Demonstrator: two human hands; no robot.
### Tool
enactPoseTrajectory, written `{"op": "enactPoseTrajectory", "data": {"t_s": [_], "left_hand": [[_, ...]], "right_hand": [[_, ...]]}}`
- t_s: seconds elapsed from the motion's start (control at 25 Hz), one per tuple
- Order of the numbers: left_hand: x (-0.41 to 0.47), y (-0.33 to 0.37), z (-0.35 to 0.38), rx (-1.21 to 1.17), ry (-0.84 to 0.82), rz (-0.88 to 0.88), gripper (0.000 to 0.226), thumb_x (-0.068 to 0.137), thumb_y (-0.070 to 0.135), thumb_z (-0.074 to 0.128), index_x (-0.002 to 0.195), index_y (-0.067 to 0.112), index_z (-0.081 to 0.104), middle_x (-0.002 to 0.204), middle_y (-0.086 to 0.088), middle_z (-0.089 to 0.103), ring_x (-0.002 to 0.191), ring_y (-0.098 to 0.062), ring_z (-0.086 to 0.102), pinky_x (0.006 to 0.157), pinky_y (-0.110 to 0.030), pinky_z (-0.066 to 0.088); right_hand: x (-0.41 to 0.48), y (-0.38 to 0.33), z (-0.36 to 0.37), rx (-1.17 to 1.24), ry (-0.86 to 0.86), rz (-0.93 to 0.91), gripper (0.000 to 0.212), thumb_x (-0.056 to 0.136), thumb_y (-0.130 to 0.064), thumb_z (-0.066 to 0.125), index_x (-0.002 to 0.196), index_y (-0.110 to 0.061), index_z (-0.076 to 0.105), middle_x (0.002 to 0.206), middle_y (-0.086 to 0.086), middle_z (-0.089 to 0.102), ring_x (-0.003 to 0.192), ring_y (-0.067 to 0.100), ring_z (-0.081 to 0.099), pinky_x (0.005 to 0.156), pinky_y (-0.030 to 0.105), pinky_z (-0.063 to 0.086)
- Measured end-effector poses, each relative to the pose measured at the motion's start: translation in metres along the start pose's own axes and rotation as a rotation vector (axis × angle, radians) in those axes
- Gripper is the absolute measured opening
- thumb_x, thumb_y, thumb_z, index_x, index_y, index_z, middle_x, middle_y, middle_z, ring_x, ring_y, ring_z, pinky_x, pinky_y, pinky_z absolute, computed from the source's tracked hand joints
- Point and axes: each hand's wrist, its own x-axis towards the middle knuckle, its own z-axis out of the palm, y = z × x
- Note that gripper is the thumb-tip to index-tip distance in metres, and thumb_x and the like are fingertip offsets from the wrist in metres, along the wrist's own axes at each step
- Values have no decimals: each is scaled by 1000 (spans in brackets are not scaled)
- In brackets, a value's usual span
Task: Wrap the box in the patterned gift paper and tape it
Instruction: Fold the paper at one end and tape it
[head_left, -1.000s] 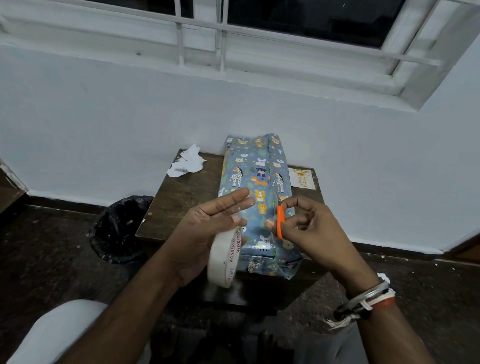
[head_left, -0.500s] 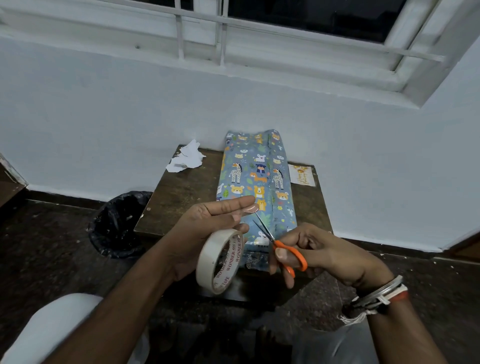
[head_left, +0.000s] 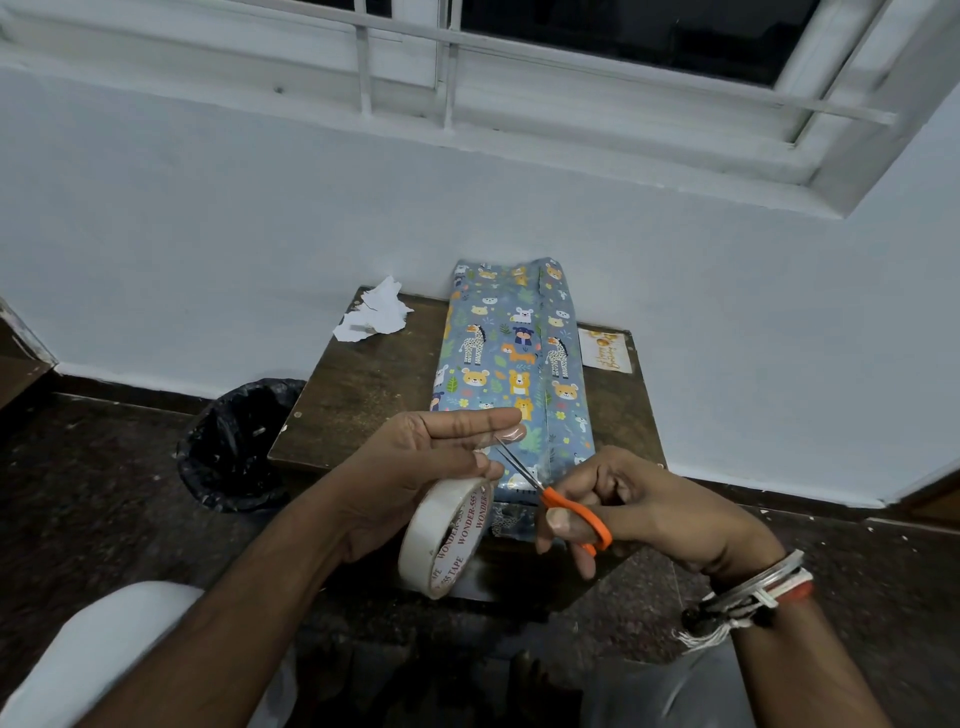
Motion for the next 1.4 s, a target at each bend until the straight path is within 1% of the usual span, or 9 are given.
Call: {"op": "enactPoseTrajectory", "data": {"t_s": [0.12, 0.2, 0.28, 0.4, 0.68, 0.88, 1.12, 1.2, 1.4], "left_hand": [[-1, 2, 0, 2, -9, -5, 45, 76, -9, 71, 113, 15, 79, 124, -8, 73, 84, -9, 73, 73, -18, 56], [-1, 3, -1, 14, -20, -8, 44, 76, -3, 68, 115, 17, 78, 125, -7, 73, 85, -8, 73, 74, -18, 56], [-2, 4, 0, 17, -28, -15, 44, 79, -8, 69, 115, 15, 78, 125, -9, 73, 87, -7, 74, 74, -17, 55], [-2, 4, 1, 11, -24, -30, 45, 79, -10, 71, 116, 14, 76, 125, -10, 73, 87, -7, 74, 74, -17, 56], [-1, 3, -1, 45, -58, -35, 44, 78, -2, 69, 114, 21, 79, 126, -6, 73, 89, -7, 73, 77, -18, 56], [-2, 3, 0, 62, -45, -27, 45, 77, -2, 69, 116, 19, 77, 125, -6, 73, 92, -8, 74, 78, -19, 57], [-2, 1, -1, 126, -95, -10, 54, 86, -19, 62, 127, 15, 69, 130, -2, 71, 89, -10, 74, 77, -21, 59], [-1, -1, -2, 139, -79, 11, 55, 89, -21, 57, 128, 16, 68, 130, -1, 71, 86, -13, 74, 75, -21, 58], [2, 0, -7, 112, -50, 73, 59, 74, -7, 69, 122, 28, 75, 135, 3, 68, 91, -18, 73, 81, -26, 60]], "right_hand": [[1, 1, -1, -2, -6, -5, 30, 91, -42, 68, 93, -14, 79, 63, 1, 70, 58, 24, 49, 57, 37, 33], [0, 1, -2, 10, -13, -11, 25, 93, -36, 68, 94, -14, 79, 63, 1, 70, 57, 16, 52, 57, 28, 35], [0, 1, -1, 30, -18, -10, 19, 94, -26, 67, 95, -11, 78, 63, 2, 70, 58, 7, 57, 63, 16, 40], [0, 1, -2, 39, -24, -2, 18, 94, -21, 66, 96, -7, 77, 63, 3, 70, 58, 3, 60, 65, 12, 43], [-1, 3, -3, 44, -34, 17, 11, 98, -11, 67, 96, -7, 77, 66, 3, 71, 60, 4, 63, 68, 12, 46], [-1, 3, -4, 26, -29, 20, 17, 96, -15, 70, 95, 1, 76, 65, 4, 71, 58, 5, 62, 66, 13, 46], [0, 1, -3, 27, -16, -7, 16, 95, -21, 67, 91, -10, 77, 63, 1, 71, 58, 3, 61, 66, 13, 45], [1, 3, -4, 25, -25, 0, 16, 96, -20, 68, 94, -8, 78, 65, 2, 72, 60, 4, 62, 67, 13, 46], [3, 4, 4, -37, -46, 25, 21, 93, -17, 76, 112, -10, 78, 78, 7, 76, 72, 12, 67, 73, 19, 51]]}}
